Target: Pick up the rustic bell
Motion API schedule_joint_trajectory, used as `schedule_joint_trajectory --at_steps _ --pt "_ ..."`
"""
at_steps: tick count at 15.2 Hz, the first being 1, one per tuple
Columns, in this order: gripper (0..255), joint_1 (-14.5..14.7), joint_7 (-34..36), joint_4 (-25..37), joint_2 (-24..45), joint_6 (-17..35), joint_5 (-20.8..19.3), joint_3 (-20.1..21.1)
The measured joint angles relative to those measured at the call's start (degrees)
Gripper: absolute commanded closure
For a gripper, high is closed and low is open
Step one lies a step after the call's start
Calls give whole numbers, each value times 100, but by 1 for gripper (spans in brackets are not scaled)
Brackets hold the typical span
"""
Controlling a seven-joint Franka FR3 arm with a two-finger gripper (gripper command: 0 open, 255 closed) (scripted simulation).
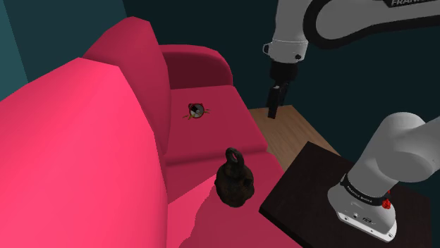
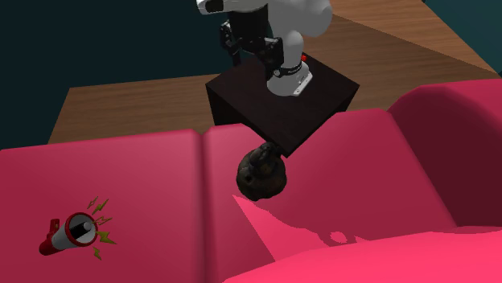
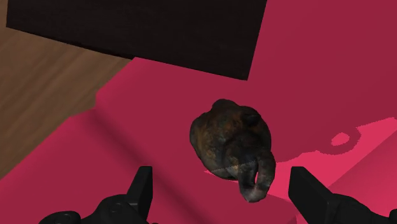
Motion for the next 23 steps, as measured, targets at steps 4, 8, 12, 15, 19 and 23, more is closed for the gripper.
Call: schedule_joint_trajectory --at_steps 4,8,12,15,19,23 --pt "0 67 382 -134 580 647 102 439" --pt "0 78 839 26 1400 1232 66 881" --pt "0 69 1310 228 2208 1730 -120 1248" --pt "0 76 1557 276 2636 2053 -257 1405" --pt "0 63 1627 170 2887 2387 -349 1451" --pt "255 59 1654 75 2996 2584 -388 1468"
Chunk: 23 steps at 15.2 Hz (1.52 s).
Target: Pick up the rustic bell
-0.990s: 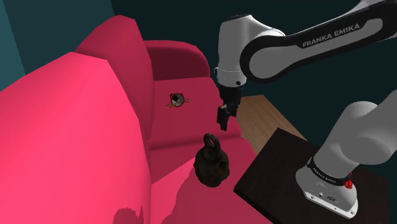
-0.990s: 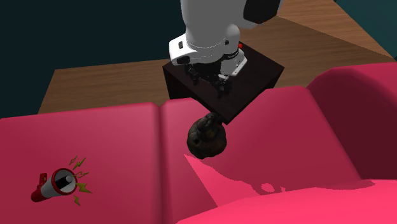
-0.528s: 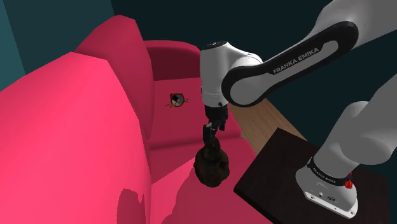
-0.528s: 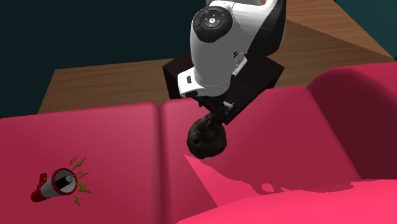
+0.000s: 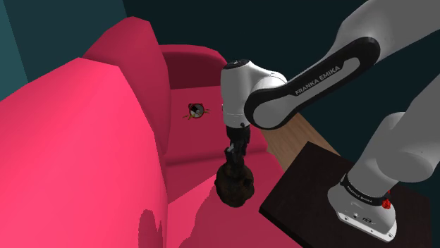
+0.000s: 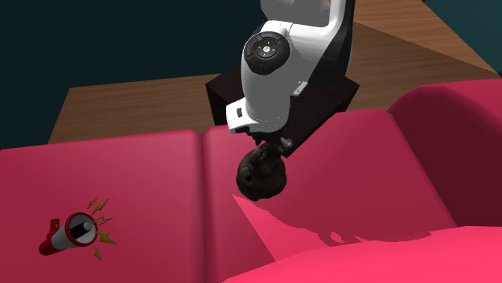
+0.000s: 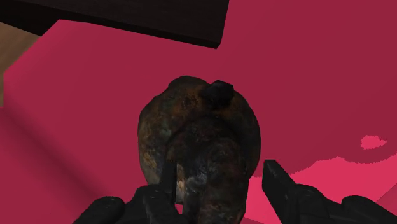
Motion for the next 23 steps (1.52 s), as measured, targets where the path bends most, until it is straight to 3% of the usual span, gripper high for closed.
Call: schedule_joint_trajectory --at_steps 10,23 --pt "255 2 1 15 -9 -24 3 2" --pt "255 12 -127 526 -572 -1069 178 -115"
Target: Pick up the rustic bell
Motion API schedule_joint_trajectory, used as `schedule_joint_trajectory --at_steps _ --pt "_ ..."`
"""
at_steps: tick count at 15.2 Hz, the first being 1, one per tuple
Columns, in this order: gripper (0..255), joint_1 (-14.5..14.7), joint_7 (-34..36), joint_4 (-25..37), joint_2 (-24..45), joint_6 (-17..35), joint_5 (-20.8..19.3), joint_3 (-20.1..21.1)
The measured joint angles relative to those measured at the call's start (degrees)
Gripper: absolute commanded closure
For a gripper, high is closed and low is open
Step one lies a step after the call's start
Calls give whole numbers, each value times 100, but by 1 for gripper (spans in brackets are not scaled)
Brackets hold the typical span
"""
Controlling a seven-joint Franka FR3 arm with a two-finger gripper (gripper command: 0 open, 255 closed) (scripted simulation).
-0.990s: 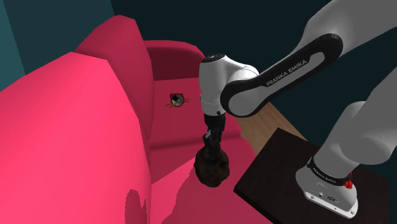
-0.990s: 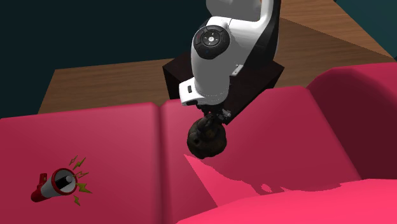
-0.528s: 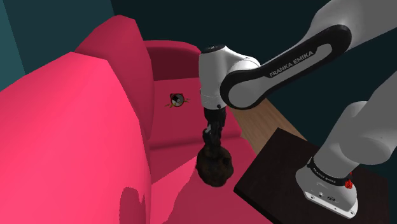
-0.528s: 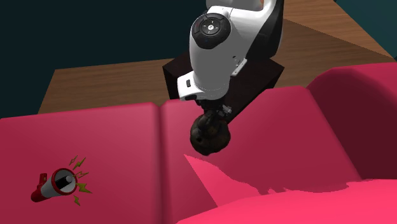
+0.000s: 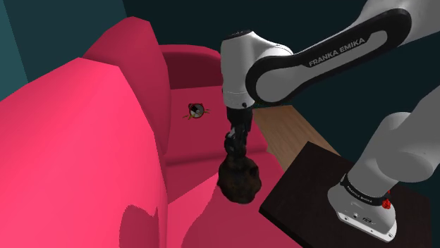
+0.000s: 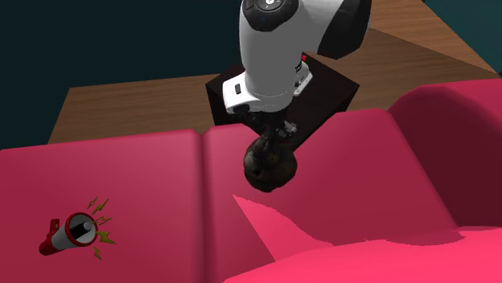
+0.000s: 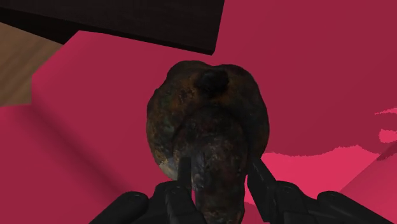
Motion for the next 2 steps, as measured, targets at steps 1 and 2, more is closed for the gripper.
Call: schedule_joint_trajectory --at_steps 1,2 --pt "255 3 -6 40 -46 -83 13 -10" --pt "255 2 -9 73 -64 -134 16 -16"
